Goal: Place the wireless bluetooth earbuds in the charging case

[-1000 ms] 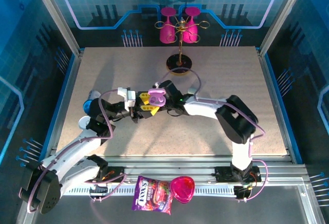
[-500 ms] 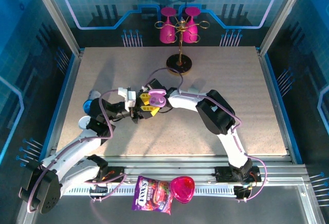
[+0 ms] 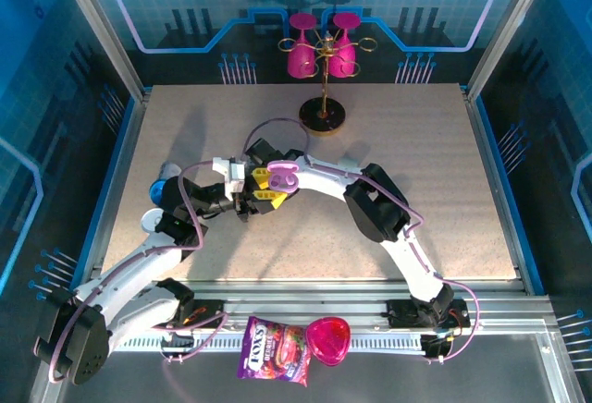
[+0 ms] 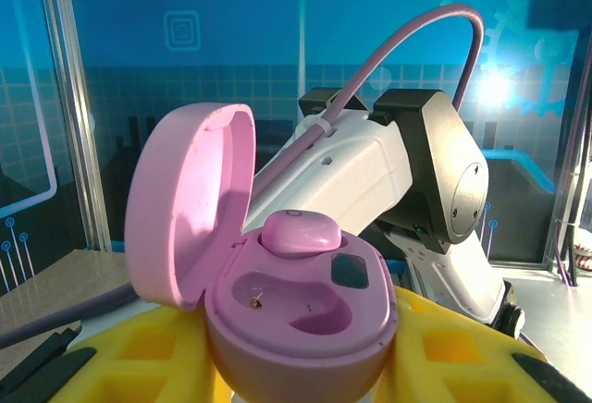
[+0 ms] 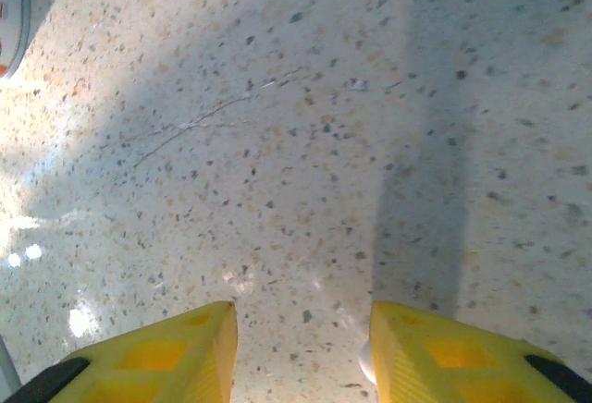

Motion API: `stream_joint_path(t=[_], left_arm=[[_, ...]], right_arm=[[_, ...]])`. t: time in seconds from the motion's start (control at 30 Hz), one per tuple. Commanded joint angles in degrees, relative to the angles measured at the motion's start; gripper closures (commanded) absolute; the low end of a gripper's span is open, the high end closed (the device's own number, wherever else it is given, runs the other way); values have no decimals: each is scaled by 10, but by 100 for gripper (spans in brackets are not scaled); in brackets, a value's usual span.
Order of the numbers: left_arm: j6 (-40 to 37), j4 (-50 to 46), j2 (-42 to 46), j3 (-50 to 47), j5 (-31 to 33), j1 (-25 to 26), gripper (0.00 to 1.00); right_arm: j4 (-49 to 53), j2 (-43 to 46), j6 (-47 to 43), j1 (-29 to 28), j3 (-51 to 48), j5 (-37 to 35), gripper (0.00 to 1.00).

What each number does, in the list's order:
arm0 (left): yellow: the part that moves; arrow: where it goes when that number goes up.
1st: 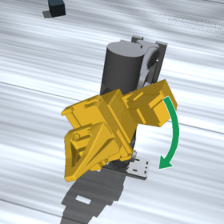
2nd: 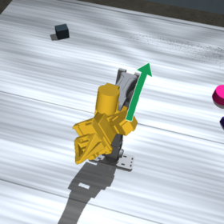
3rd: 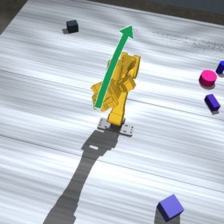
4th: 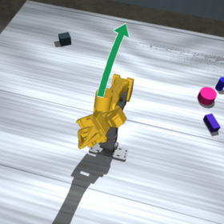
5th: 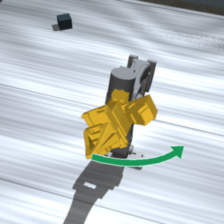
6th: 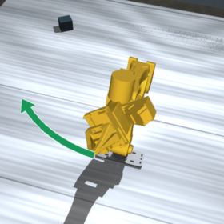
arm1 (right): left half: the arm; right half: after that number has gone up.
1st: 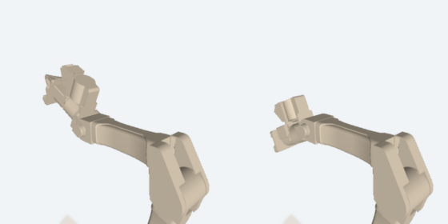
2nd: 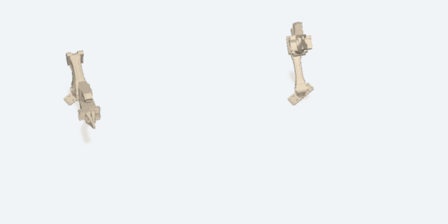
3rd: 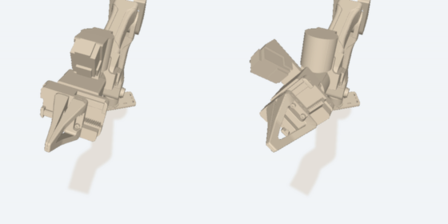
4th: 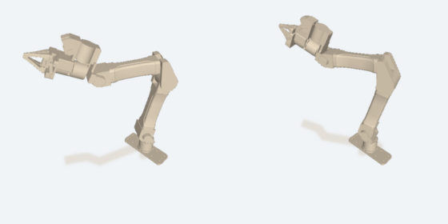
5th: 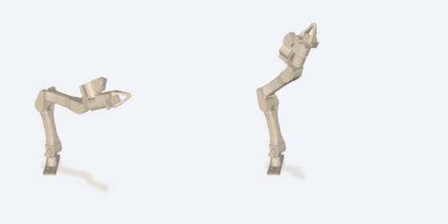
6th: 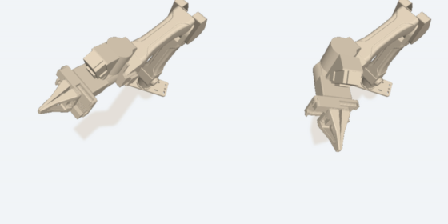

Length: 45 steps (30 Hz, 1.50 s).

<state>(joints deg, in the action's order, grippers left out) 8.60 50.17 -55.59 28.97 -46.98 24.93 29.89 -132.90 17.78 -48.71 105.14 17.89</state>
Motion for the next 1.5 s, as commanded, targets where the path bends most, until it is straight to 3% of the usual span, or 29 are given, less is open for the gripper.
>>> stream_joint_path(t=[0.0,0.5,0.87,1.0,1.1,1.27,1.47], left_arm=[[-10,2,8,-3,-7,5,72],[-16,-15,15,-1,-4,5,72],[-23,-21,12,1,0,4,71],[-23,-21,10,0,-1,5,71],[-22,-20,10,1,0,4,71],[-20,-20,11,1,-1,4,71],[-18,-20,15,-1,-1,5,71]], right_arm=[[66,-27,-40,-11,27,26,59],[128,-12,-16,-14,42,-99,58],[80,66,-2,-18,-61,-48,58],[61,90,11,-19,-85,-71,57],[45,103,14,-19,-94,-100,49],[35,87,13,-17,-72,-113,46],[48,36,9,-14,-17,-95,54]])
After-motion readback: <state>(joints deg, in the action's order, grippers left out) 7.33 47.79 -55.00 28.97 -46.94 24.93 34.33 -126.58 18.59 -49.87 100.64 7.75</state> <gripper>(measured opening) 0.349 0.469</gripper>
